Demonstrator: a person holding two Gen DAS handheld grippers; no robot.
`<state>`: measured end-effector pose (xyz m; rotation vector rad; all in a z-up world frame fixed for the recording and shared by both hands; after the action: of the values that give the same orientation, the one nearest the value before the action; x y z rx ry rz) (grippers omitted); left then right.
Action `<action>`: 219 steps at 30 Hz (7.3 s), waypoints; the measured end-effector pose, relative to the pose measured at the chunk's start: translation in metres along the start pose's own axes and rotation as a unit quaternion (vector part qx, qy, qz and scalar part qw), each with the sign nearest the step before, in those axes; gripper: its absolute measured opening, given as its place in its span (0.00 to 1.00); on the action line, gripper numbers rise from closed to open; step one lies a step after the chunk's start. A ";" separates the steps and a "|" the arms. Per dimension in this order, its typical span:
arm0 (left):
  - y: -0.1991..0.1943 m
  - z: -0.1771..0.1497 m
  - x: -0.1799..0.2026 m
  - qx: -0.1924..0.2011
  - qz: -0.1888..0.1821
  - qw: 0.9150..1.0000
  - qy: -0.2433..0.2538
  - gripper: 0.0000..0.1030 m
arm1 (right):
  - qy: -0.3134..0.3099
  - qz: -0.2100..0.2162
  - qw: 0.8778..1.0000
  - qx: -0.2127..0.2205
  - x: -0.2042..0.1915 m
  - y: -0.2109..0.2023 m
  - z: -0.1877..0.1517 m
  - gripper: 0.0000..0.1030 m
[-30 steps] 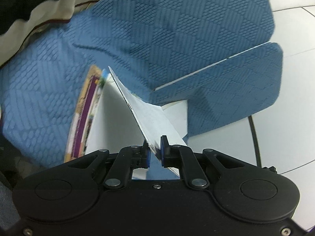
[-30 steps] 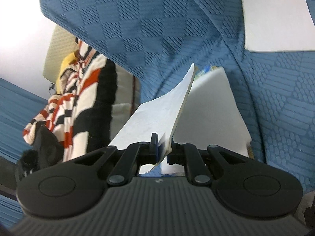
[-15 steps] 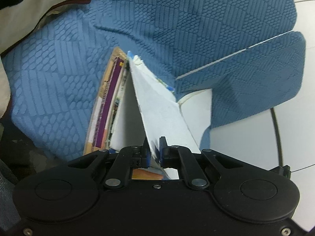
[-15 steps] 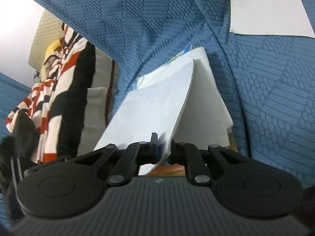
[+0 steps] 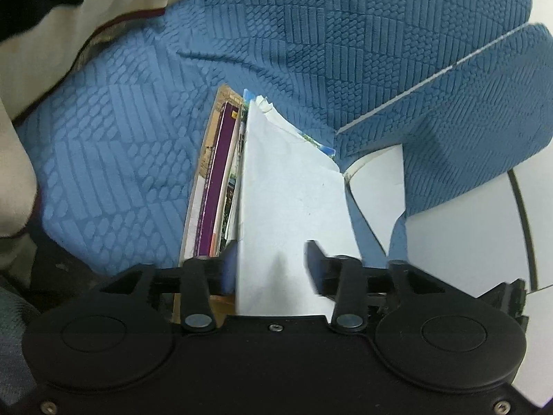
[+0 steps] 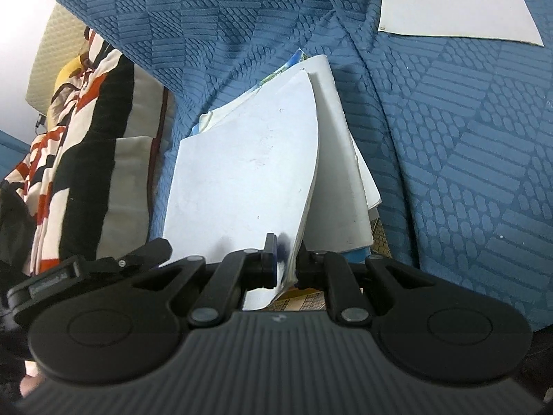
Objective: Organize objects
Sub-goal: 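Lay the white sheet on the book stack and open both grippers, then withdraw both open grippers from the book stack, then move both grippers to the last white sheet and close the right gripper on it, then close the left gripper on the white sheet beside the right gripper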
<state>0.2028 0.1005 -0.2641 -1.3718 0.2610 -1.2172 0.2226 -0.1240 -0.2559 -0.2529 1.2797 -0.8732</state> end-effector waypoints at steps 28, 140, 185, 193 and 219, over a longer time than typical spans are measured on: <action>-0.116 -0.001 0.096 0.132 0.020 0.981 0.140 0.99 | -0.142 -0.041 0.985 0.084 -0.053 -0.088 0.021 0.82; 0.161 0.000 0.243 0.031 0.024 0.975 0.218 0.87 | -0.021 -0.128 0.979 0.156 0.221 -0.083 0.240 0.79; 0.144 0.009 0.236 0.031 -0.014 0.987 0.154 0.87 | -0.250 0.096 0.963 0.034 0.144 -0.098 0.235 0.14; 0.137 0.008 0.233 -0.015 -0.084 0.994 0.075 0.86 | -0.166 0.016 0.983 0.075 0.133 -0.104 0.227 0.10; 0.114 -0.022 0.178 -0.161 -0.327 0.894 -0.259 0.88 | 0.143 0.070 0.952 0.262 0.052 -0.131 0.151 0.06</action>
<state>0.3184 -0.0775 -0.2776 -2.1229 -0.4356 -1.3129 0.3049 -0.2905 -0.1665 0.3944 1.2621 -1.1178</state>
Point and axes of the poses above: each gripper's, at about its wrist camera, not at the fingertips, and y roughly the way its jaws point, x to its right, z to its top, the point moved 7 cm from there along y, roughly the way its jaws point, and after that the axes turned 13 degrees about z, right-handed, at the moved point
